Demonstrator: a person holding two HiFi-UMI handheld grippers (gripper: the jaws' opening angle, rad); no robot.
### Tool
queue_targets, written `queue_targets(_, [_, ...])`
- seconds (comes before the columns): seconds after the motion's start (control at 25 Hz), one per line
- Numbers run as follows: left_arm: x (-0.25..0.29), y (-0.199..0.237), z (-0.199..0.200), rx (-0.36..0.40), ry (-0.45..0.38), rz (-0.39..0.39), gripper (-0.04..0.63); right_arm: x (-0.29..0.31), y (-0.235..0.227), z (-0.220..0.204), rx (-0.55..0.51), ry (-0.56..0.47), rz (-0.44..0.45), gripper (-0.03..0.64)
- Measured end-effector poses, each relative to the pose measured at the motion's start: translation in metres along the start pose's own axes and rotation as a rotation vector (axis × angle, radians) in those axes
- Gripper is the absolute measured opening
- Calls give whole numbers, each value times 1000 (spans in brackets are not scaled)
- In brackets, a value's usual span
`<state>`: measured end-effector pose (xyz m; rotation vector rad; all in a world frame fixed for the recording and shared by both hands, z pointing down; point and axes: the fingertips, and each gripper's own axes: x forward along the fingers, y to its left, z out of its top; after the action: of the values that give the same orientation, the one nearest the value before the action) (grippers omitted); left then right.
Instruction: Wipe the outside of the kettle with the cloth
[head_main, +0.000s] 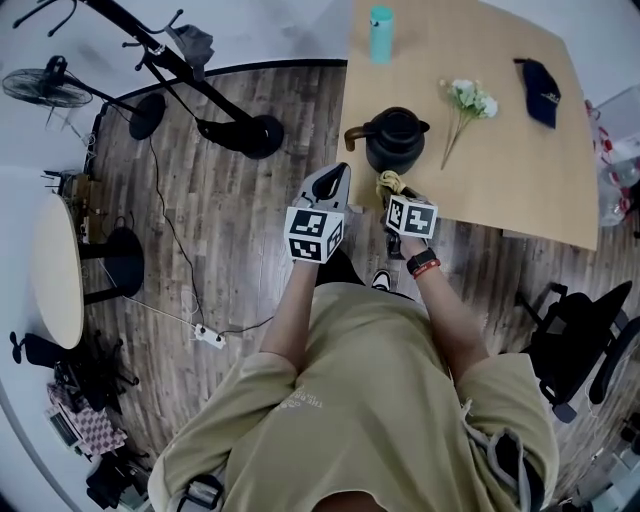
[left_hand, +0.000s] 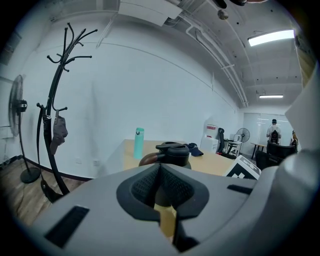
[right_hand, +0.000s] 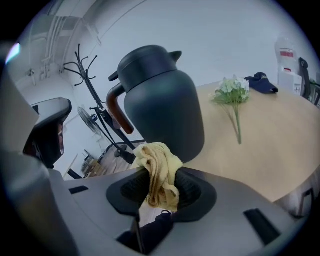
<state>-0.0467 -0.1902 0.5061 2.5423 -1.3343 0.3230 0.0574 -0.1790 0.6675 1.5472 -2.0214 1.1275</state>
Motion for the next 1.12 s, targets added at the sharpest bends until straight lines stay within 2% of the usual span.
queue_targets(0.2, [-9, 22, 0, -9, 3, 30, 21, 28, 38, -4, 33, 24, 37, 140])
queue_targets(0.48, [-17, 47, -2, -20, 9, 56, 21, 62, 64, 13, 47, -12, 3, 140])
queue_targets(0.76, [-22, 66, -7, -30, 19, 71, 21, 81, 58, 20, 149, -31, -61, 140])
queue_targets(0.92, [-22, 69, -9, -34, 22, 68, 21, 81, 53, 20, 242, -34, -68, 138])
queue_targets(1.12, [-22, 63, -11, -31, 23, 56, 21, 78, 50, 16, 277, -32, -65, 138])
